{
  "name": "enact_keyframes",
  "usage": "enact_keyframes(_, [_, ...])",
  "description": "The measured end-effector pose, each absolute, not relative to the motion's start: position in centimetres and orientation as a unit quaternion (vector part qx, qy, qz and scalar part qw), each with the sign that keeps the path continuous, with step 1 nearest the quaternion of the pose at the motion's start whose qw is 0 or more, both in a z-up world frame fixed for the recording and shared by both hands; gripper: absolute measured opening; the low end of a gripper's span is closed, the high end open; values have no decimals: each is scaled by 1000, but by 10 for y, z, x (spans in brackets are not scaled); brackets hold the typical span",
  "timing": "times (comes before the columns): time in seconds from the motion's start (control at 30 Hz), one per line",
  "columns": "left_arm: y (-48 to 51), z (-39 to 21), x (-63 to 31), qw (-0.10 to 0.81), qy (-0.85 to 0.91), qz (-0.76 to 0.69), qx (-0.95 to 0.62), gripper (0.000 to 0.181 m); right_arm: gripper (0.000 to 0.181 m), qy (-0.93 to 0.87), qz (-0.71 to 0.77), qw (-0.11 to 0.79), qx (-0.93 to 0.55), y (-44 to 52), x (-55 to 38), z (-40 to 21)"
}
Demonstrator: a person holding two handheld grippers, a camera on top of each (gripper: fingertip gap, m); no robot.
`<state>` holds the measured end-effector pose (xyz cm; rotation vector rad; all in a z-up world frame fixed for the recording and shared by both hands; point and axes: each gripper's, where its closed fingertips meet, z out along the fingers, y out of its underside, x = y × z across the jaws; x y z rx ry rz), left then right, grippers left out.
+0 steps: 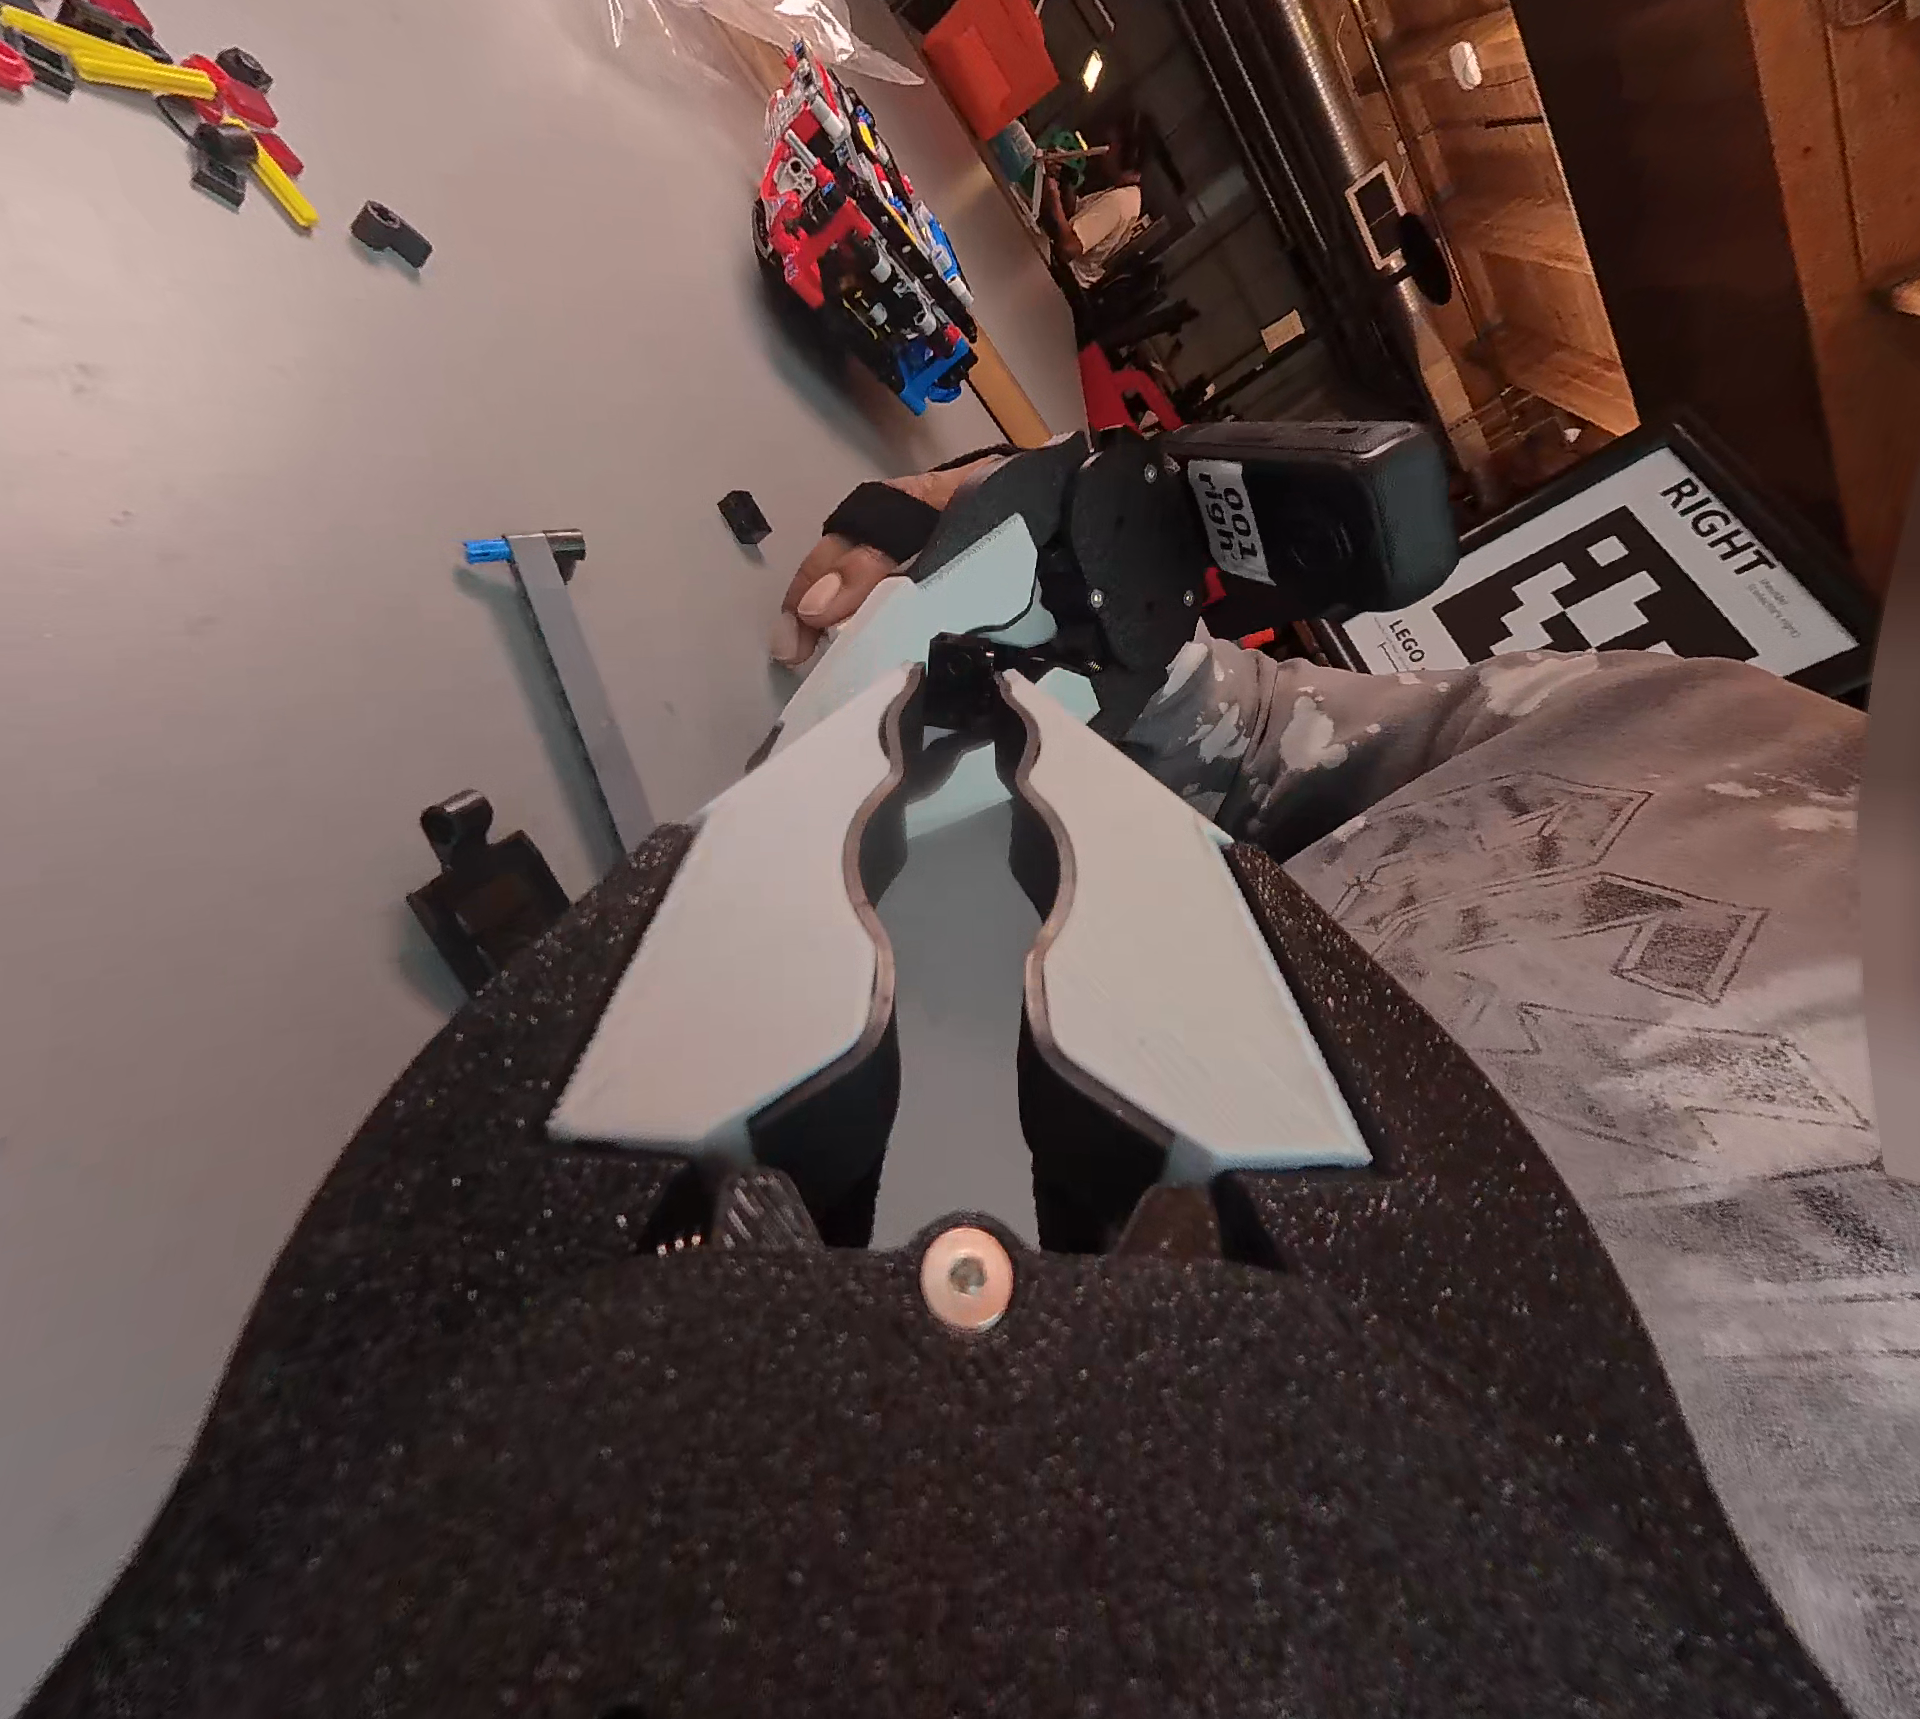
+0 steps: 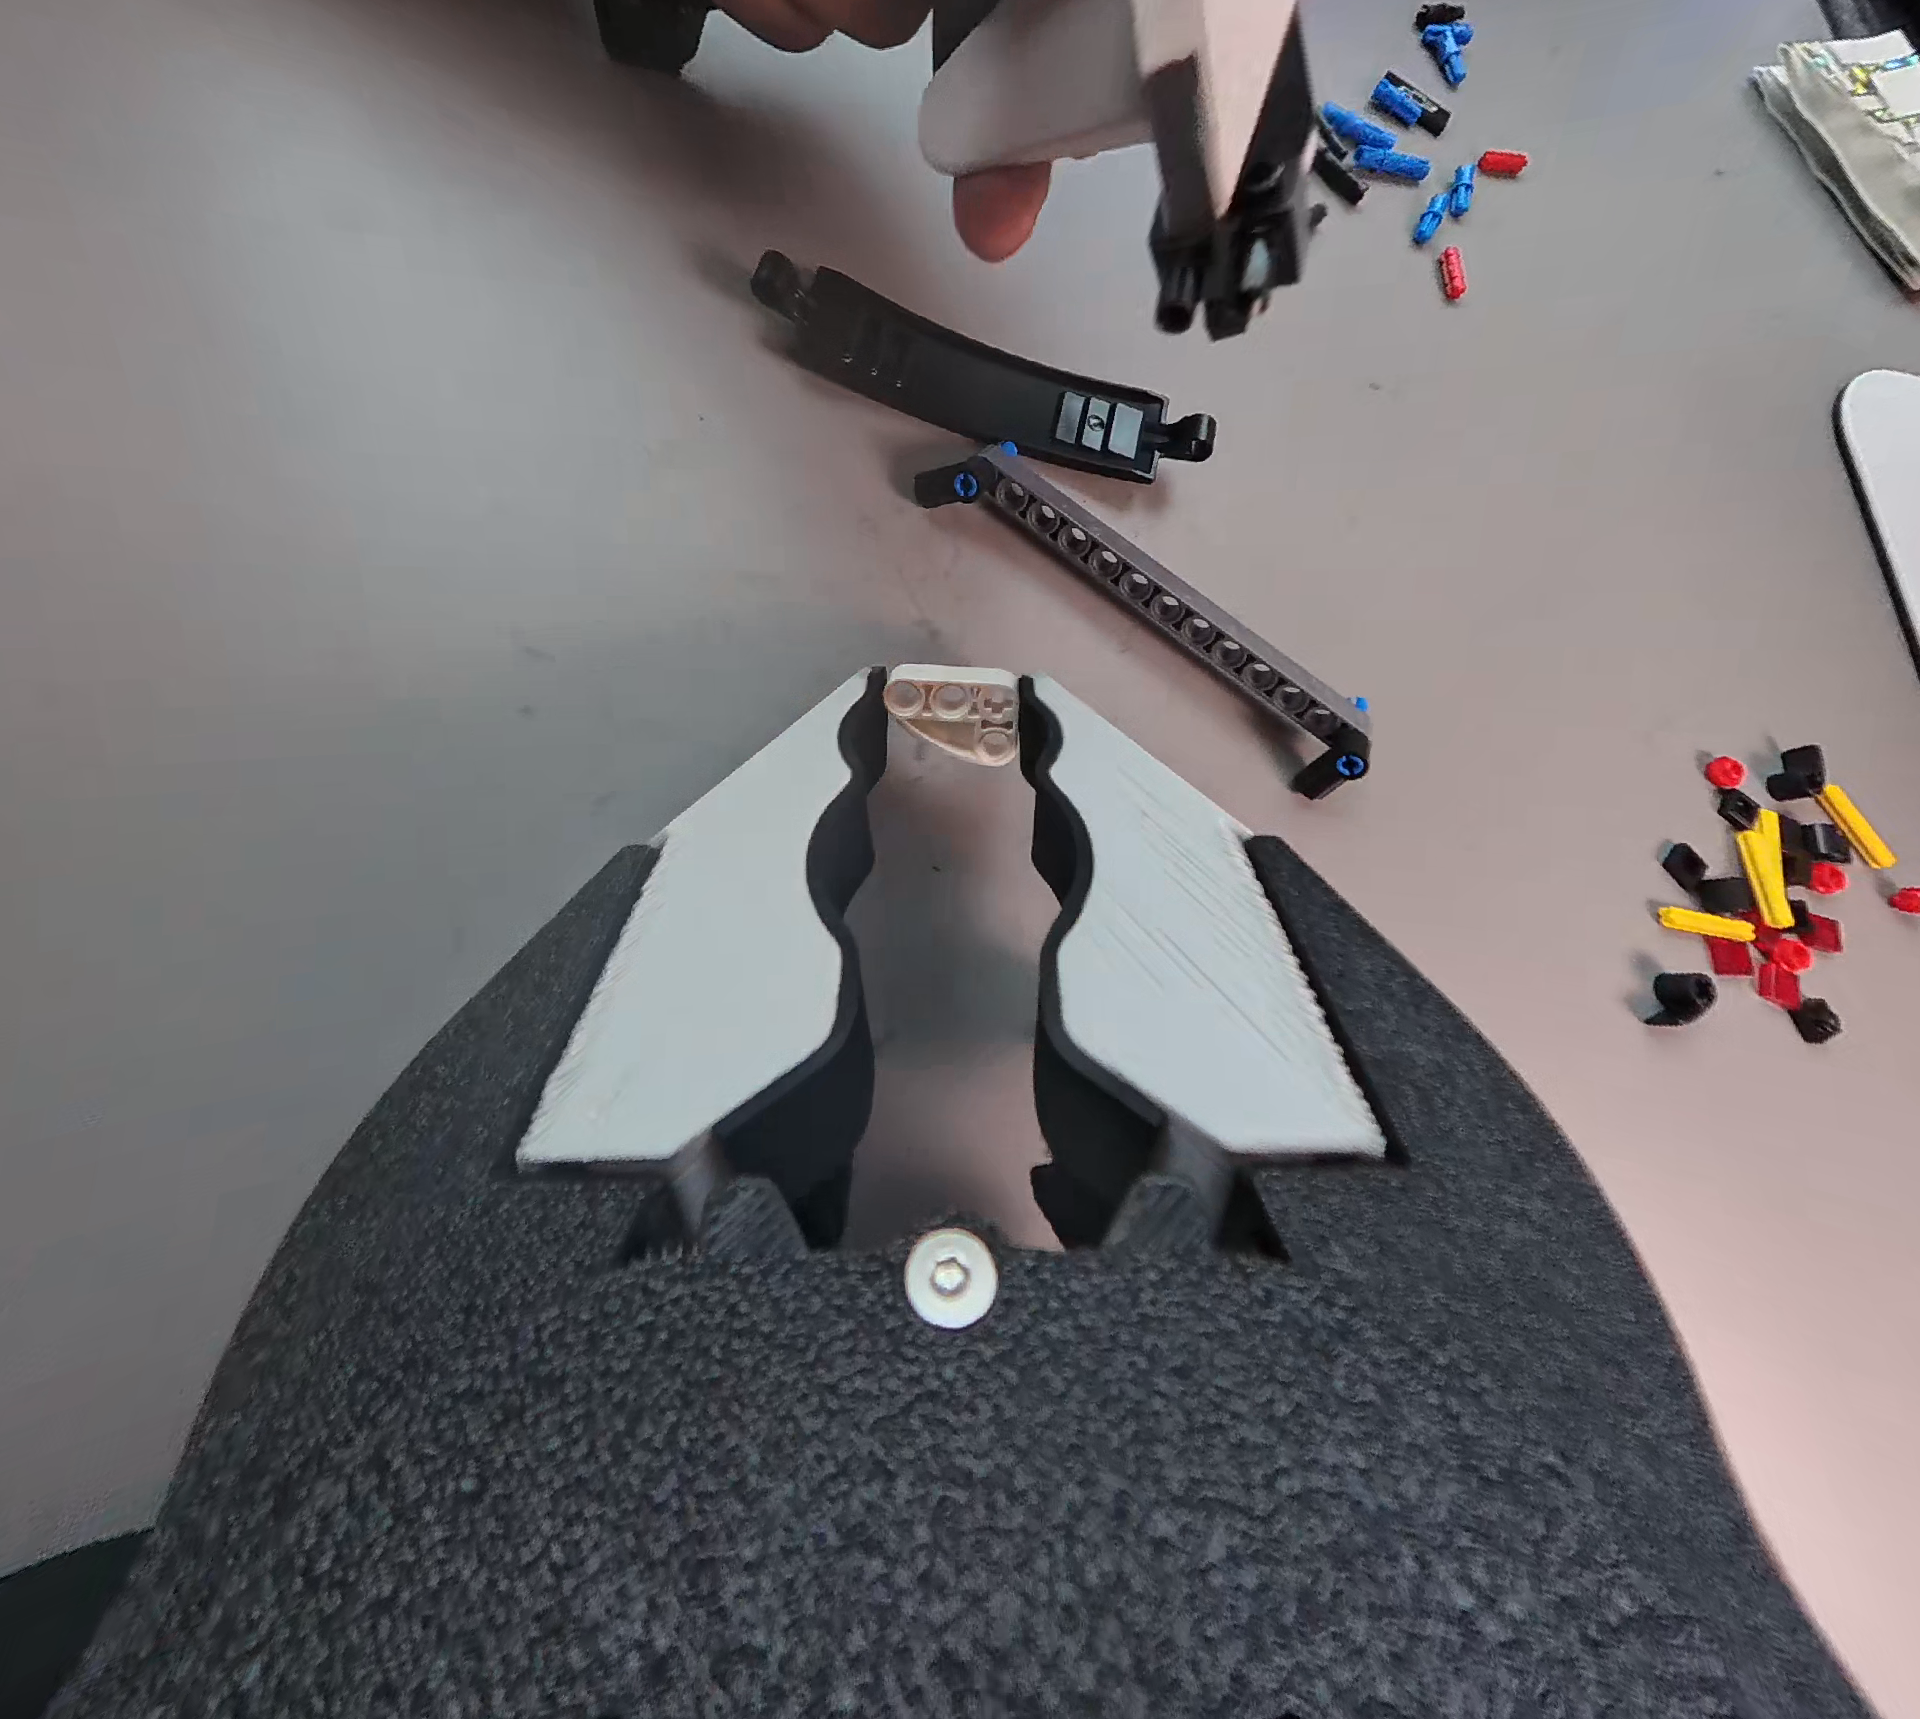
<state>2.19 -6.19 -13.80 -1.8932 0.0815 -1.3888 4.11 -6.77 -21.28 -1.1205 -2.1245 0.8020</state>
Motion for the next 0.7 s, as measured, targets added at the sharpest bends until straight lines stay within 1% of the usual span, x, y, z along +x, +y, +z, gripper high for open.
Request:
enact_keyframes(0.2, [-69,-172,31,332,61,-469,-816,14,25,-770,340,338,-420,-62,37,-189])
enact_keyframes(0.3, [-72,-190,33,323,102,-395,-854,15,25,-759,364,353,-409,-63,38,-176])
enact_keyframes(0.37, [-75,-190,38,325,127,-382,-856,18,25,-751,377,363,-402,-65,37,-169])
enact_keyframes(0.47, [-77,-177,47,333,129,-424,-832,26,25,-750,386,386,-373,-73,37,-159])
enact_keyframes(0.5, [-79,-169,50,331,123,-457,-816,22,25,-746,387,401,-364,-74,36,-154])
enact_keyframes(0.57, [-82,-151,55,328,99,-532,-774,31,25,-747,378,422,-348,-76,35,-148])
enact_keyframes(0.63, [-86,-131,58,312,74,-610,-724,31,25,-756,352,445,-326,-78,34,-147])
enact_keyframes(0.67, [-83,-133,57,312,63,-609,-727,31,25,-760,341,456,-313,-81,33,-147])
enact_keyframes(0.7, [-80,-139,55,317,63,-590,-740,25,25,-763,330,466,-304,-83,32,-146])
